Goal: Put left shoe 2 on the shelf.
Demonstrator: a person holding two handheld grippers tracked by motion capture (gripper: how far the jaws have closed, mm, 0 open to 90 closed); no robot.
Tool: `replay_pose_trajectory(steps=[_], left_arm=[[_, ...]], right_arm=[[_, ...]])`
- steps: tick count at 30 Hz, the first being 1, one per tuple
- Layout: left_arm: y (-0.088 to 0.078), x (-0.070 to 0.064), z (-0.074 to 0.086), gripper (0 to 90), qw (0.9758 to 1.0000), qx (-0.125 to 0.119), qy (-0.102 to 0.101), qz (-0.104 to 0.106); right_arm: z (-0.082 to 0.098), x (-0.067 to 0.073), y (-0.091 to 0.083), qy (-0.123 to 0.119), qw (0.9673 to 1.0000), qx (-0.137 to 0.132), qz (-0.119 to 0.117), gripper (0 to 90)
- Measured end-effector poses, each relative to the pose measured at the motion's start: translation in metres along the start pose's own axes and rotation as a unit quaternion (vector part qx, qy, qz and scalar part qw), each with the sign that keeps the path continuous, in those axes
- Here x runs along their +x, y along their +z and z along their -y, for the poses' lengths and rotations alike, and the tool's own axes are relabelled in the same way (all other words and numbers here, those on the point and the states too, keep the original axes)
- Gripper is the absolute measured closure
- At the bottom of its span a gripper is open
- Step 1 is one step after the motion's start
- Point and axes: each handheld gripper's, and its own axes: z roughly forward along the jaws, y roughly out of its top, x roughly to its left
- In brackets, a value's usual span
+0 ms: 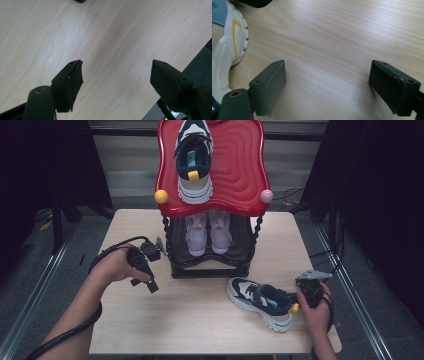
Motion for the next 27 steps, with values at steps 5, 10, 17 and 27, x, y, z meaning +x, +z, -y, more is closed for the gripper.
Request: replay_pose_trajectory(steps=[5, 10, 17, 27], left_arm=[[0.016, 0.002, 0.001, 25.5, 0.9999, -0.006, -0.014, 0.007], [0.031, 0.004, 0.003, 25.5, 0.9998, -0.004, -0.017, 0.011], [0.044, 0.008, 0.006, 25.5, 0.9994, -0.028, -0.02, 0.001], [0.061, 0.009, 0.01, 24.9, 0.9961, -0.081, -0.031, -0.016]], right_arm=[[0.0, 0.0, 0.0, 0.0, 1.0, 0.0, 0.0, 13.9], [0.0, 0.0, 0.0, 0.0, 1.0, 0.0, 0.0, 13.9], [0.0, 0.0, 0.0, -0.001, 1.0, 0.0, -0.001, 13.9], [0.0, 0.0, 0.0, -0.004, 1.0, -0.001, -0.001, 13.9]])
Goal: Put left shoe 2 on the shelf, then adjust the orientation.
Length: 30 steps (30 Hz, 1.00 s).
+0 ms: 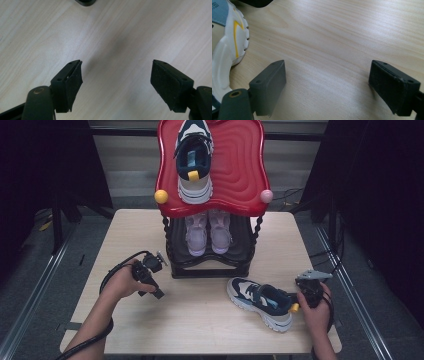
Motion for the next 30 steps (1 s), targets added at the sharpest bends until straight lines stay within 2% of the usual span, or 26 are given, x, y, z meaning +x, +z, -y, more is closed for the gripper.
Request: replay_pose_trajectory(steps=[5, 10, 21, 26, 28, 30], left_arm=[[0.01, -0.002, 0.004, 23.7, 0.9993, -0.033, -0.003, -0.015], [0.021, -0.004, 0.009, 23.4, 0.9959, -0.086, -0.019, -0.022], [0.035, -0.005, 0.018, 21.9, 0.9903, -0.132, -0.027, -0.036], [0.041, -0.007, 0.022, 21.3, 0.9843, -0.166, -0.029, -0.051], [0.042, -0.008, 0.024, 21.1, 0.9804, -0.184, -0.036, -0.059], [0.044, -0.008, 0.025, 21.0, 0.9772, -0.2, -0.047, -0.054]], right_arm=[[0.0, 0.0, 0.0, 0.0, 1.0, 0.0, 0.0, 13.9], [0.0, 0.0, 0.0, -0.001, 1.0, 0.0, -0.001, 13.9], [0.0, 0.0, 0.0, -0.001, 1.0, 0.0, -0.001, 13.9], [0.0, 0.0, 0.0, -0.002, 1.0, 0.0, -0.001, 13.9], [0.0, 0.0, 0.0, -0.003, 1.0, 0.0, -0.002, 13.9], [0.0, 0.0, 0.0, -0.003, 1.0, -0.001, -0.003, 13.9]])
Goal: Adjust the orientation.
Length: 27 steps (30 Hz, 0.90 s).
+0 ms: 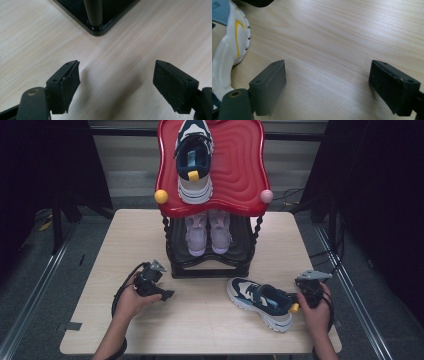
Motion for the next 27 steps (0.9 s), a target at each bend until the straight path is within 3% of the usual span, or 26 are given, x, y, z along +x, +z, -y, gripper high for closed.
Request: replay_pose_trajectory(steps=[4, 6, 9, 11, 17, 24, 27], left_arm=[[0.005, 0.0, 0.005, 20.2, 1.0, -0.007, -0.005, 0.001], [0.007, -0.001, 0.007, 19.6, 0.9998, -0.014, -0.005, -0.01], [0.009, -0.002, 0.012, 19.5, 0.9994, -0.031, -0.018, -0.006], [0.01, -0.002, 0.016, 17.8, 0.9988, -0.039, -0.02, -0.023], [0.009, -0.004, 0.025, 15.7, 0.9976, -0.058, -0.021, -0.033], [0.011, -0.007, 0.036, 14.1, 0.9935, -0.103, -0.027, -0.04], [0.011, -0.007, 0.037, 13.5, 0.9929, -0.109, -0.027, -0.04]], right_arm=[[0.0, 0.0, 0.0, 0.0, 1.0, 0.0, 0.0, 13.9], [0.0, 0.0, 0.0, 0.0, 1.0, 0.0, 0.0, 13.9], [0.0, 0.0, 0.0, 0.0, 1.0, 0.0, 0.0, 13.8], [0.0, 0.0, 0.0, 0.0, 1.0, 0.001, -0.002, 13.8], [0.0, 0.0, 0.0, 0.001, 1.0, 0.002, -0.003, 13.7], [0.0, 0.0, 0.0, -0.001, 1.0, 0.002, -0.004, 13.6], [0.0, -0.001, -0.001, -0.002, 1.0, 0.001, -0.009, 13.5]])
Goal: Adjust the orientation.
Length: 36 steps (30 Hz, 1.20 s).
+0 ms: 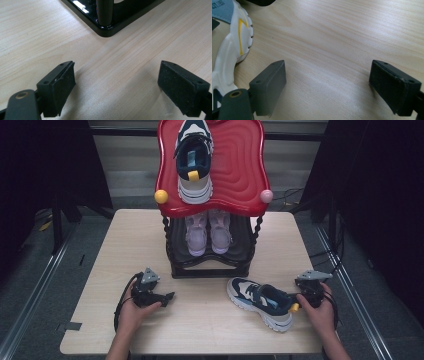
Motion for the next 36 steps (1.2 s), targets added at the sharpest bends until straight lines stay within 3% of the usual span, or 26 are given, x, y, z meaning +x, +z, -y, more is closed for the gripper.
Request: replay_pose_trajectory(steps=[7, 11, 18, 24, 32, 36], left_arm=[[0.0, 0.0, 0.0, 13.4, 1.0, 0.0, -0.001, 0.001], [0.0, 0.0, 0.0, 13.6, 1.0, -0.001, 0.0, -0.002], [0.0, 0.0, 0.0, 13.8, 1.0, -0.001, 0.0, -0.002], [-0.001, -0.001, 0.0, 14.3, 1.0, 0.0, 0.003, -0.005], [-0.001, -0.001, 0.001, 14.9, 1.0, 0.001, 0.004, -0.004], [-0.001, -0.001, 0.001, 14.9, 1.0, 0.001, 0.004, -0.004]], right_arm=[[0.001, -0.004, -0.003, 0.021, 0.9996, -0.006, -0.015, 14.2], [0.0, -0.006, -0.008, 0.027, 0.9994, 0.005, -0.02, 14.7], [-0.01, -0.003, -0.023, 0.007, 0.9996, 0.013, -0.025, 16.6], [-0.029, 0.0, -0.035, -0.012, 0.9995, 0.004, -0.028, 20.1], [-0.059, 0.014, -0.064, -0.046, 0.9968, -0.027, -0.059, 27.4], [-0.063, 0.027, -0.071, -0.064, 0.9945, -0.023, -0.08, 30.0]])
